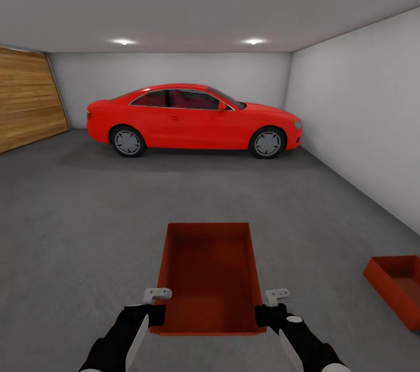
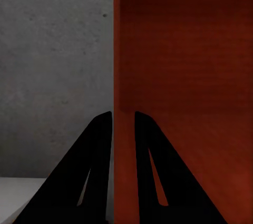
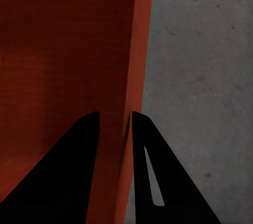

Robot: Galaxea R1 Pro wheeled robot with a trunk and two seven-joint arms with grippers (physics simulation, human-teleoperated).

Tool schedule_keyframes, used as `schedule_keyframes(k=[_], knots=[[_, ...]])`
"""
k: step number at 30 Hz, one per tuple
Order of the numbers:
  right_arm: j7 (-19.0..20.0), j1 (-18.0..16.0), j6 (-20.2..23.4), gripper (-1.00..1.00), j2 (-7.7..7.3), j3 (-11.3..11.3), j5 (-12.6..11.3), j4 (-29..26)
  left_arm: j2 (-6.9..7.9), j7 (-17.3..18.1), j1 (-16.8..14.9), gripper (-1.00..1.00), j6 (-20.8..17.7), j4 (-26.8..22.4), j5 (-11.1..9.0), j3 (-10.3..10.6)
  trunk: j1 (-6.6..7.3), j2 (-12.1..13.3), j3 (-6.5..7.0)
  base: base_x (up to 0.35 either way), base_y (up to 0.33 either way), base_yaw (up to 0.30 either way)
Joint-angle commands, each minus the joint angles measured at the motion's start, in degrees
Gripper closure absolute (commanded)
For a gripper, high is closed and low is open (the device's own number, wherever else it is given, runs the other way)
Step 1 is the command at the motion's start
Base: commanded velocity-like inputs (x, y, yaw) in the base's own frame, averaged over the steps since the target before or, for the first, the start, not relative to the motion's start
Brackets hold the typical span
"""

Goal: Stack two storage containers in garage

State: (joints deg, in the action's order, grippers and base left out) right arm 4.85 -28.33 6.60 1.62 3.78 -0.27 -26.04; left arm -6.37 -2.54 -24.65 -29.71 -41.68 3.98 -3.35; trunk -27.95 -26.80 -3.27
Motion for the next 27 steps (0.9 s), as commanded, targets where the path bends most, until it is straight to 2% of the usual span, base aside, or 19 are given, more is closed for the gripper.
schedule_keyframes(k=[1,6,13,23,27], knots=[[1.13,0.02,0.35,1.0,-0.04,2.5,2.29,0.05,-0.04,-0.97,-0.06,1.0,-0.44,-1.39,2.79,-0.34,-0.03,-0.13,-0.13,0.0,0.0,0.0],[1.13,0.02,0.35,1.0,-0.04,2.48,2.29,0.04,-0.04,-0.99,-0.08,1.0,-0.44,-1.39,2.8,-0.34,-0.03,-0.13,-0.13,0.074,0.0,0.0],[1.13,0.02,0.35,1.0,-0.04,2.54,2.29,0.03,-0.04,-0.98,-0.07,1.0,-0.44,-1.39,2.8,-0.34,-0.03,-0.13,-0.13,0.27,0.0,0.0],[1.13,0.02,0.35,1.0,-0.04,2.54,2.29,0.03,-0.04,-0.97,-0.05,1.0,-0.44,-1.39,2.79,-0.34,-0.03,-0.13,-0.13,0.04,0.0,0.0],[1.13,0.02,0.35,1.0,-0.04,2.54,2.3,0.03,-0.04,-1.0,-0.05,1.0,-0.44,-1.39,2.85,-0.34,-0.03,-0.13,-0.13,0.235,0.0,0.0]])
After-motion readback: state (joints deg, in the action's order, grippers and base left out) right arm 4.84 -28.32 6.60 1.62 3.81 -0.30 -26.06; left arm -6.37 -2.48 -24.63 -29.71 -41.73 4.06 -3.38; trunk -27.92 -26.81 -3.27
